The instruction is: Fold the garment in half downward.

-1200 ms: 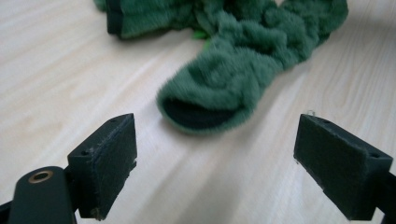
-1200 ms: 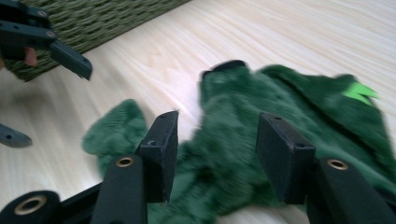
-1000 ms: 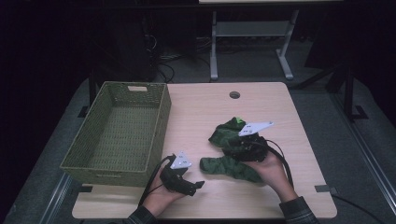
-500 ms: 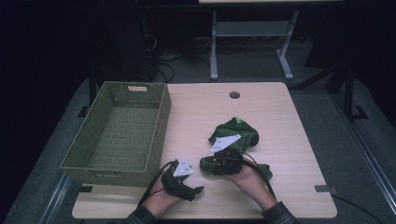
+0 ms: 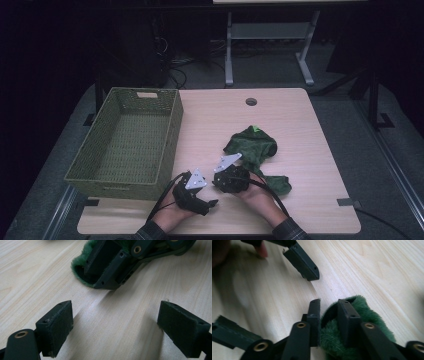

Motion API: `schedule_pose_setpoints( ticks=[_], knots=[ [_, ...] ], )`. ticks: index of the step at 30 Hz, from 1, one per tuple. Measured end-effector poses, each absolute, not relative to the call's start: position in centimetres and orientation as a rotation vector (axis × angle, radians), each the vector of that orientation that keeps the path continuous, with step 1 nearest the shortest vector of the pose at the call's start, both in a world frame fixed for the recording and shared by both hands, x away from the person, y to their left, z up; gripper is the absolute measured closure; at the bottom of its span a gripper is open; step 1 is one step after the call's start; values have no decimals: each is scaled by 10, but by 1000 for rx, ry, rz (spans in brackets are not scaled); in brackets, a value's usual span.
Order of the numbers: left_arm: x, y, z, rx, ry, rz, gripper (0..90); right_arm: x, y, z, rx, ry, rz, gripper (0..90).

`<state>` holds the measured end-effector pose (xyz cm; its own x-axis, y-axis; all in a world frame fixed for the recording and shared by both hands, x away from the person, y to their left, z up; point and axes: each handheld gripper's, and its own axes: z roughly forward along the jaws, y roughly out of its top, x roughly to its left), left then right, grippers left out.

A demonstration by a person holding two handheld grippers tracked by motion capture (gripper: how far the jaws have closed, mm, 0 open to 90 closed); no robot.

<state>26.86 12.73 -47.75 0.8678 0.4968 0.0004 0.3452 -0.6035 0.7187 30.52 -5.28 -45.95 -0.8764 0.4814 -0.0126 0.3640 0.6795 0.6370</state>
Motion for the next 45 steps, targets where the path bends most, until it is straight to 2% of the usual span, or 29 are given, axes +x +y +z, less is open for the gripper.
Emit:
schedule_pose_setpoints(
  ticks=[4,10,24,29,45],
  knots=[
    [268,127,-478,2274,606,256,125,302,-54,-463,716,2708,995,845],
    [268,127,-478,2274,606,256,125,303,-56,-462,722,2750,1008,874],
    [269,127,-477,2277,604,256,125,283,-70,-451,691,2832,1111,874],
    [268,127,-478,2271,611,251,125,278,-84,-433,699,2757,1243,870],
    [268,127,-478,2271,612,249,124,291,-141,-405,840,2588,1346,845]
  ],
)
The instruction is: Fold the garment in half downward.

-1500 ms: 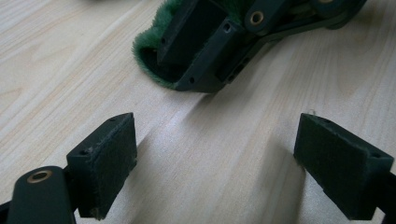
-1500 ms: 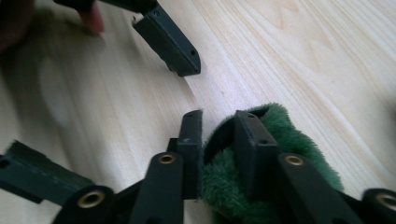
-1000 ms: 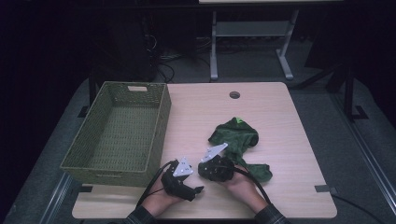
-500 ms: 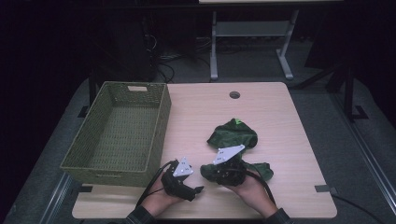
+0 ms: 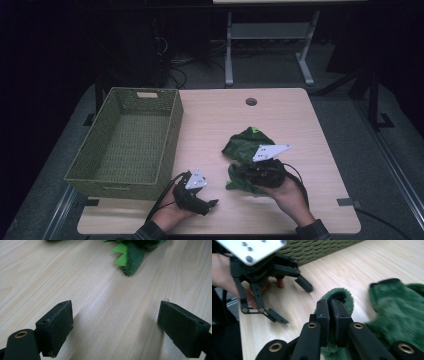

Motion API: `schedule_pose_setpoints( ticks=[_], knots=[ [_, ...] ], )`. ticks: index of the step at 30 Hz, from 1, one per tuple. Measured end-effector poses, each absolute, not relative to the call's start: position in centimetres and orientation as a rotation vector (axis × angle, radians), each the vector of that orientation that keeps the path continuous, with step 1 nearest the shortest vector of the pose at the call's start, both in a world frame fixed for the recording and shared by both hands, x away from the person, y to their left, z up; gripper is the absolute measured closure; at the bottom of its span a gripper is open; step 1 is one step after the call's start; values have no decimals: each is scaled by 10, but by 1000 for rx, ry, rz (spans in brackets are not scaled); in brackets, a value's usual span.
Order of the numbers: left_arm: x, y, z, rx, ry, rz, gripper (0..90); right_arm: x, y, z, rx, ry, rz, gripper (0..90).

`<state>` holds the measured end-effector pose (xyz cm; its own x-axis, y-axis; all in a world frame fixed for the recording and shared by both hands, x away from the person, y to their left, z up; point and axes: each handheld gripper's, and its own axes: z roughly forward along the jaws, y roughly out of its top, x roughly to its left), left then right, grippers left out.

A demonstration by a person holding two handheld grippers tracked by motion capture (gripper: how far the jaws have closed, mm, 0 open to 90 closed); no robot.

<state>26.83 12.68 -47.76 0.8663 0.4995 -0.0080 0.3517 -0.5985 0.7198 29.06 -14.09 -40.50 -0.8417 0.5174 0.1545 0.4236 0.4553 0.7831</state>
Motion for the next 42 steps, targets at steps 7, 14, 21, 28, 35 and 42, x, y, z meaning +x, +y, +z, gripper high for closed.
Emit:
schedule_pose_setpoints(
  ticks=[7,14,21,28,35,42],
  knots=[
    [268,127,-478,2270,611,251,124,294,-163,-412,915,2564,1308,829],
    [269,127,-478,2274,607,252,124,294,-183,-422,1000,2551,1225,790],
    [269,127,-478,2271,609,254,124,291,-201,-414,1027,2487,1233,783],
    [269,127,-478,2272,606,256,124,294,-185,-401,954,2468,1302,861],
    [269,127,-478,2275,605,255,124,311,-174,-432,1007,2569,1150,899],
    [269,127,-478,2273,608,252,125,316,-173,-450,1046,2625,1105,899]
  ],
)
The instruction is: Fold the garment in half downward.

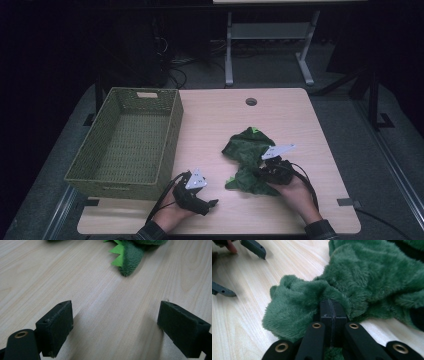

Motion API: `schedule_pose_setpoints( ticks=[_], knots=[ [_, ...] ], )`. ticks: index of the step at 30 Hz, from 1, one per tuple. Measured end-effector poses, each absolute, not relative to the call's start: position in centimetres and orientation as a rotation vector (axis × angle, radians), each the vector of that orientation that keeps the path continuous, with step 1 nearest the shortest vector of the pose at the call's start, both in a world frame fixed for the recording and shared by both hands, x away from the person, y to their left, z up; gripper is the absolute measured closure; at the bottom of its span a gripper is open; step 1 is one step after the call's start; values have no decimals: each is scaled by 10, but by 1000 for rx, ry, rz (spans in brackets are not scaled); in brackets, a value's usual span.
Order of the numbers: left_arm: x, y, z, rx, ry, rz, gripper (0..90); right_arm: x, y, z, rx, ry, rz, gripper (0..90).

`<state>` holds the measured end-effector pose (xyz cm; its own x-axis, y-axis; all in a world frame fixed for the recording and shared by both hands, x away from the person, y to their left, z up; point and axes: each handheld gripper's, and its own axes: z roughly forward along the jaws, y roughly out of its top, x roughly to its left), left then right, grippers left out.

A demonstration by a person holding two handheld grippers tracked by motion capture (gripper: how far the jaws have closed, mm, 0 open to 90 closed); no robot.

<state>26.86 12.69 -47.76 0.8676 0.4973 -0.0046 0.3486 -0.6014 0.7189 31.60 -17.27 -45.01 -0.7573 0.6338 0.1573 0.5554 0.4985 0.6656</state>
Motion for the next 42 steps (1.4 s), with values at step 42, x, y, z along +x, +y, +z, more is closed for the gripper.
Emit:
schedule_pose_setpoints(
  ticks=[42],
  knots=[
    [269,127,-478,2275,608,253,124,276,-283,-439,1130,2479,1212,612]
  ],
)
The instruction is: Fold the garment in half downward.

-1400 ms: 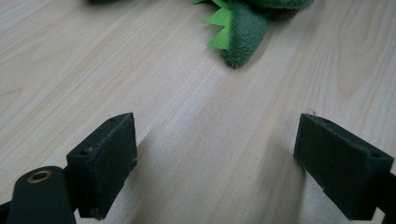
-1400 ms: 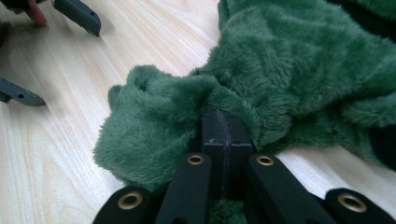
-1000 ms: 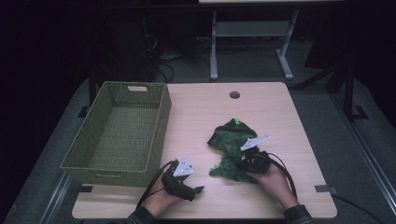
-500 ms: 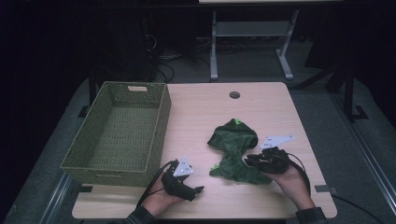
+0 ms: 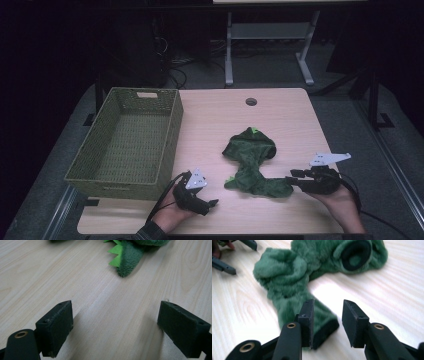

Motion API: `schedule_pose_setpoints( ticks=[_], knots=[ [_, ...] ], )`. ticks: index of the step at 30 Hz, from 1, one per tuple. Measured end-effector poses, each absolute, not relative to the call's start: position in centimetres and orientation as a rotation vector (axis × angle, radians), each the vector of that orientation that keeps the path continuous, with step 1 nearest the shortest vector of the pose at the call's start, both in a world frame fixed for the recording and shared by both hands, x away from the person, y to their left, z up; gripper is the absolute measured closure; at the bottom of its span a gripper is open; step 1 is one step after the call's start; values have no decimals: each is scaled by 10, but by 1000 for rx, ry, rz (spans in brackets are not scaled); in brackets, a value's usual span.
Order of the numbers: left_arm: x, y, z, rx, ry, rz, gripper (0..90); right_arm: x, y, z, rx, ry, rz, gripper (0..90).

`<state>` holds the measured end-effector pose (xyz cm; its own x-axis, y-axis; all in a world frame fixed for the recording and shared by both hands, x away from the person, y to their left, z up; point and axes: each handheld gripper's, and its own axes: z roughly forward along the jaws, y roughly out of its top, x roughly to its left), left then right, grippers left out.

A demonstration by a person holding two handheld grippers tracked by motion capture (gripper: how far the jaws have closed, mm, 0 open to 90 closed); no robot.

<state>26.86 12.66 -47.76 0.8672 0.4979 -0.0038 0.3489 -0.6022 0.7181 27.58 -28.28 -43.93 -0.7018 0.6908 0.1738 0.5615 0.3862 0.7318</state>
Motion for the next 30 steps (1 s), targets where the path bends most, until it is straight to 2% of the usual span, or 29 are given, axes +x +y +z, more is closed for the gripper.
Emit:
schedule_pose_setpoints(
  ticks=[13,21,26,30],
  knots=[
    [268,126,-478,2272,616,255,124,241,-297,-460,1112,2519,1241,555],
    [269,126,-478,2273,612,253,123,241,-293,-470,1125,2545,1264,550],
    [269,126,-478,2273,613,254,123,246,-290,-472,1152,2534,1253,569],
    [269,126,-478,2273,613,254,123,249,-287,-472,1142,2522,1257,623]
  ],
)
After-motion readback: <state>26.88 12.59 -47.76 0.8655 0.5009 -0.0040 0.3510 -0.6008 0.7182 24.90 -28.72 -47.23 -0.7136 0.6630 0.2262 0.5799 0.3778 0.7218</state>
